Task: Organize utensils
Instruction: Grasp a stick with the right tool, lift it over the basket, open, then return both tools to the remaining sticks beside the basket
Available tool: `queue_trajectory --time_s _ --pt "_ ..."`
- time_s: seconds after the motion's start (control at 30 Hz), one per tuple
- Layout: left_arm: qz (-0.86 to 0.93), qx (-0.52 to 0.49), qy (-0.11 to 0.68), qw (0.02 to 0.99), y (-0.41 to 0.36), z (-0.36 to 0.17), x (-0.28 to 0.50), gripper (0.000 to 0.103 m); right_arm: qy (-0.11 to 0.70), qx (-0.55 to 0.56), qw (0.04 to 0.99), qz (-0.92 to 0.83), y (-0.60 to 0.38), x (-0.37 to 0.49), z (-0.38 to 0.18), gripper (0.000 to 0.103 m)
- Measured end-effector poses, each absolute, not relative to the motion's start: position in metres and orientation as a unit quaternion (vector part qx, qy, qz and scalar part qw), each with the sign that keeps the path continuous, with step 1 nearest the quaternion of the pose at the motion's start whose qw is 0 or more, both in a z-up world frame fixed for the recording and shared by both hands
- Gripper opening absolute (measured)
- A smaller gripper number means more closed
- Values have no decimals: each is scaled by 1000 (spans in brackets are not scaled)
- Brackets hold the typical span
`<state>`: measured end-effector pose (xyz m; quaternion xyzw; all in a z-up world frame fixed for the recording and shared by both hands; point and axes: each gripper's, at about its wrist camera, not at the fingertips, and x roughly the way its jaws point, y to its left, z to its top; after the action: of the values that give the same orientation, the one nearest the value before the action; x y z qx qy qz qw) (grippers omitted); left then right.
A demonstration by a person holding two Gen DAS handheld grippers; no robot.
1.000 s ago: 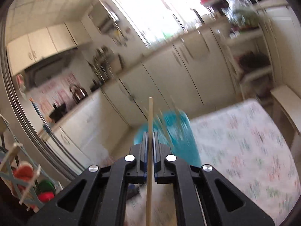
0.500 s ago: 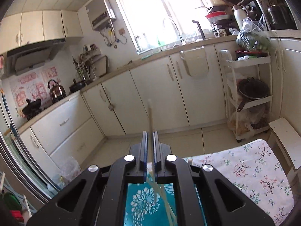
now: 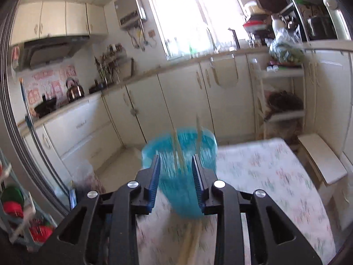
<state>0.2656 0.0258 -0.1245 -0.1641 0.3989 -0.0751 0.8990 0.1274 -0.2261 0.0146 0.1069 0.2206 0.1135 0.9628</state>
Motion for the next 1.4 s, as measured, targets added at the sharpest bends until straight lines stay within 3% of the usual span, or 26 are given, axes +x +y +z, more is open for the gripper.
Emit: queue_trajectory --time_s 0.1,0.13,0.17,0.27,0.7,0.87,1.4 --pt "-72 -157 401 900 24 -124 266 79 307 88 942 101 -224 119 -40 27" --pt "-70 -154 402 900 23 -124 266 80 339 93 931 100 -225 121 -59 19" --pt "-69 -153 402 900 22 -124 266 80 366 100 920 101 -225 125 -75 17" --pt "-67 -149 404 900 21 -124 266 81 405 109 903 99 -224 142 -95 17" --pt "-66 -143 406 900 18 -123 266 82 443 50 892 79 -202 180 -109 17" --pt "-66 -140 407 900 17 -123 266 83 455 31 886 77 -205 180 -108 7" --pt "-148 63 439 884 -93 -121 220 85 452 115 882 70 -251 136 -113 7"
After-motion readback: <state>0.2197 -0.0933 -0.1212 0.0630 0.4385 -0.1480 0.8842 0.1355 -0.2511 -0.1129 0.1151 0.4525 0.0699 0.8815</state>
